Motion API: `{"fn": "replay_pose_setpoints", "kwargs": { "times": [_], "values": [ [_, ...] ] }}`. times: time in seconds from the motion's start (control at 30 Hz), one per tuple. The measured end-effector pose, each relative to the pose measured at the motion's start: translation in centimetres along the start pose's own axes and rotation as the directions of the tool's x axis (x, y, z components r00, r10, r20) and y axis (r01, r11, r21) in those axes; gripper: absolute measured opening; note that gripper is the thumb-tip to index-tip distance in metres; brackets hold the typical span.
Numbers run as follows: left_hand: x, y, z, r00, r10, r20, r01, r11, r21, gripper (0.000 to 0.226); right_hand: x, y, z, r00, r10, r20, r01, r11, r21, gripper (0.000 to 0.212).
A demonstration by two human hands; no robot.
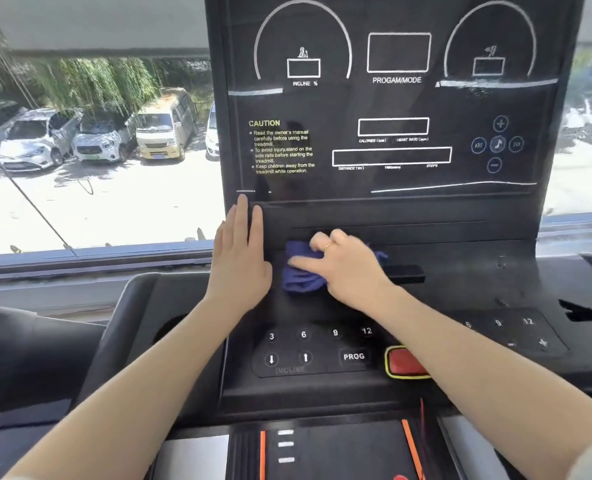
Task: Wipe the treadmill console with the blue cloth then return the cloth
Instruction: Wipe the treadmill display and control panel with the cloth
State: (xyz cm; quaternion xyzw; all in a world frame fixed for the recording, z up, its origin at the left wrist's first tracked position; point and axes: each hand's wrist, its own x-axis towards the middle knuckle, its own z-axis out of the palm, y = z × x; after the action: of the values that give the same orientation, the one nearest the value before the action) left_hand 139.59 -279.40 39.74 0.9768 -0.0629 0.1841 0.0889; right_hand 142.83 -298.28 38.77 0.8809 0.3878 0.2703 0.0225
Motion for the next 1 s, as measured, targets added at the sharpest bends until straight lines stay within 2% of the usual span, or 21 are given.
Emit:
{"fn": "replay_pose_setpoints", "kwargs": {
  "times": [0.07, 0.17, 0.27, 0.33, 0.4, 0.47, 0.53, 0.6, 0.73, 0.83, 0.93, 1.0],
  "values": [
    [0.0, 0.2, 0.0, 1.0, 0.0, -0.027, 0.001, 1.0, 0.016, 0.079, -1.2, 2.9, -0.5, 0.997, 0.066, -0.049, -0.066, 0.998, 0.007, 0.05],
    [-0.2, 1.1, 0.0, 0.994, 0.048, -0.097, -0.043, 0.998, 0.048, 0.077, -4.8, 5.8, -0.7, 0.983, 0.169, -0.079, -0.165, 0.985, 0.048, 0.058],
    [-0.7, 2.2, 0.4, 0.984, 0.135, -0.114, -0.128, 0.989, 0.07, 0.068, -5.9, 5.2, -0.2, 0.959, 0.263, -0.101, -0.254, 0.962, 0.1, 0.051],
    [-0.7, 3.1, 0.7, 0.982, 0.161, -0.095, -0.155, 0.985, 0.072, 0.064, -4.8, 3.3, 0.2, 0.971, 0.219, -0.095, -0.204, 0.968, 0.144, 0.05],
    [-0.6, 4.2, 1.1, 0.988, 0.141, -0.067, -0.137, 0.989, 0.055, 0.064, -3.8, 2.1, 0.2, 0.995, 0.1, -0.023, -0.095, 0.985, 0.142, 0.048],
    [-0.3, 5.6, 1.2, 0.992, 0.118, -0.052, -0.117, 0.993, 0.019, 0.065, -3.7, 2.8, -0.2, 0.998, -0.015, 0.054, 0.006, 0.989, 0.149, 0.052],
    [0.1, 7.1, 1.3, 0.991, 0.125, -0.05, -0.125, 0.992, 0.004, 0.067, -5.3, 4.7, -0.7, 0.999, -0.034, 0.026, 0.029, 0.986, 0.162, 0.053],
    [0.6, 8.5, 1.4, 0.986, 0.157, -0.063, -0.158, 0.987, -0.007, 0.068, -7.6, 6.8, -1.0, 0.998, 0.064, 0.005, -0.064, 0.977, 0.205, 0.045],
    [0.5, 11.0, 1.8, 0.979, 0.189, -0.074, -0.191, 0.981, -0.018, 0.068, -11.9, 9.9, -1.4, 0.952, 0.306, -0.018, -0.294, 0.929, 0.225, 0.051],
    [0.2, 12.4, 2.4, 0.982, 0.187, -0.035, -0.186, 0.982, 0.025, 0.065, -12.0, 8.8, -1.9, 0.924, 0.382, 0.002, -0.373, 0.901, 0.222, 0.048],
    [0.6, 14.2, 3.3, 0.989, 0.143, 0.019, -0.144, 0.986, 0.085, 0.072, -12.5, 8.7, -2.4, 0.945, 0.261, 0.195, -0.305, 0.92, 0.246, 0.055],
    [0.9, 15.5, 3.9, 0.993, 0.108, 0.042, -0.112, 0.987, 0.119, 0.081, -14.0, 10.2, -2.7, 0.971, 0.123, 0.204, -0.172, 0.954, 0.245, 0.061]
  ]
}}
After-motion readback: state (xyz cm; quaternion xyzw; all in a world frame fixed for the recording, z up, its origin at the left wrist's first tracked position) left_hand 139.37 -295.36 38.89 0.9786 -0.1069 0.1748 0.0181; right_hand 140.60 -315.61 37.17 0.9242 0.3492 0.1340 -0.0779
